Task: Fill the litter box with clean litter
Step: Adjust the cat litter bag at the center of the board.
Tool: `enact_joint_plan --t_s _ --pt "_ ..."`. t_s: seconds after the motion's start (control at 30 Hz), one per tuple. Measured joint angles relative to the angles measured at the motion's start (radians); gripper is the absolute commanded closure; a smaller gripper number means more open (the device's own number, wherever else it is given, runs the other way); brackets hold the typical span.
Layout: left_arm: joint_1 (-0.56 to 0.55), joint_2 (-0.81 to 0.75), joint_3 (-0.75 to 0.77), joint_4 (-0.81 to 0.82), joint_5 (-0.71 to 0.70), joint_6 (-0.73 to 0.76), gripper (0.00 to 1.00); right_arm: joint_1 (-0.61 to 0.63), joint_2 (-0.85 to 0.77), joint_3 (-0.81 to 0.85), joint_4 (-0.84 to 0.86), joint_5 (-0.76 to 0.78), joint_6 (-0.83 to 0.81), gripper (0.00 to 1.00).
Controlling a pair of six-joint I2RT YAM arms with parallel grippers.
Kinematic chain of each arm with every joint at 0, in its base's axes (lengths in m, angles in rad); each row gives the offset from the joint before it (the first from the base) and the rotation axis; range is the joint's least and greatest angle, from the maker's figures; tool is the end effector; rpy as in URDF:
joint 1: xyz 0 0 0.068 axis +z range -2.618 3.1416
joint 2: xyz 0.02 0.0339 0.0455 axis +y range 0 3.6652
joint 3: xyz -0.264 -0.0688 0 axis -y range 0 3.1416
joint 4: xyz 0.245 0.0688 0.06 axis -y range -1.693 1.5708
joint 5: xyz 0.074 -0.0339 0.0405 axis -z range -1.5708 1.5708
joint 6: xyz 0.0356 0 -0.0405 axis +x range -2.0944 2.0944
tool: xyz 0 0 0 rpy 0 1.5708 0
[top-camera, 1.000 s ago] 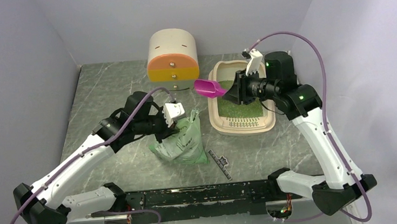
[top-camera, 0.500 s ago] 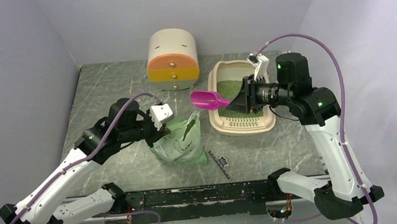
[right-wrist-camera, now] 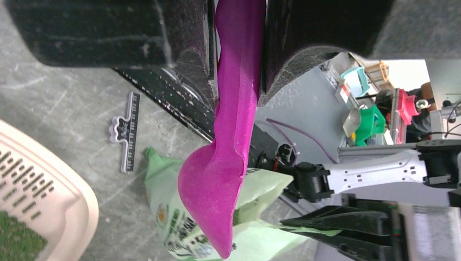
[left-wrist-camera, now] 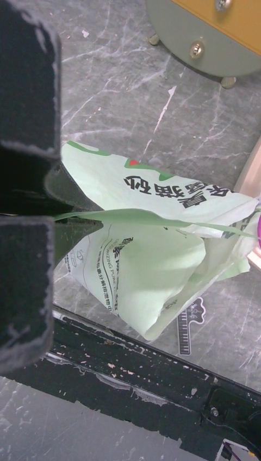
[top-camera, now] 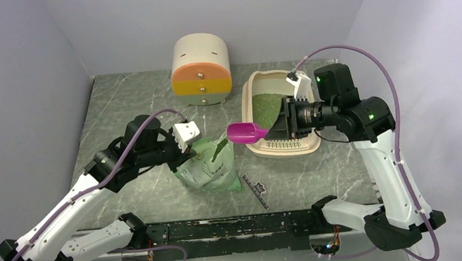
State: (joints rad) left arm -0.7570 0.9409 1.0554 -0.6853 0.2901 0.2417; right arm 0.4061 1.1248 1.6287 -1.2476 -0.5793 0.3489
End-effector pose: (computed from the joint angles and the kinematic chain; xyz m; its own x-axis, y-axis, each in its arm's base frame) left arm 0.1326 -0.1393 0.3560 -0.1819 0.4874 -0.8540 0.9028 0.4270 0.0513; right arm 0.1467 0.0843 0.4522 -0.8240 -0.0429 -0.5649 -0.4459 0.6643 0.5999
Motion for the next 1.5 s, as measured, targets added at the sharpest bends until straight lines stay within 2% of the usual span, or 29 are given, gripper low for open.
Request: enact_joint_plan --t_s 0.33,0.67,1.03,1.3,1.5 --pt "0.000 -0.033 0.000 -0.024 0.004 0.000 0.95 0.032 0.013 -0.002 -0.076 0.035 0.040 1.00" --pt "0.000 -0.079 0.000 -0.055 0.023 -0.007 0.95 0.057 0.064 0.128 -0.120 0.037 0.084 1.00" --pt "0.000 -0.101 0.000 -0.063 0.039 -0.013 0.95 0.184 0.095 0.117 -0.130 0.037 0.237 1.00" --pt "0.000 -0.122 -0.018 -0.061 0.054 -0.014 0.95 0.225 0.087 0.060 -0.113 0.047 0.342 1.00" --pt "0.000 -0.124 -0.023 -0.061 0.066 -0.014 0.95 0.313 0.132 0.051 -0.110 0.091 0.391 1.00"
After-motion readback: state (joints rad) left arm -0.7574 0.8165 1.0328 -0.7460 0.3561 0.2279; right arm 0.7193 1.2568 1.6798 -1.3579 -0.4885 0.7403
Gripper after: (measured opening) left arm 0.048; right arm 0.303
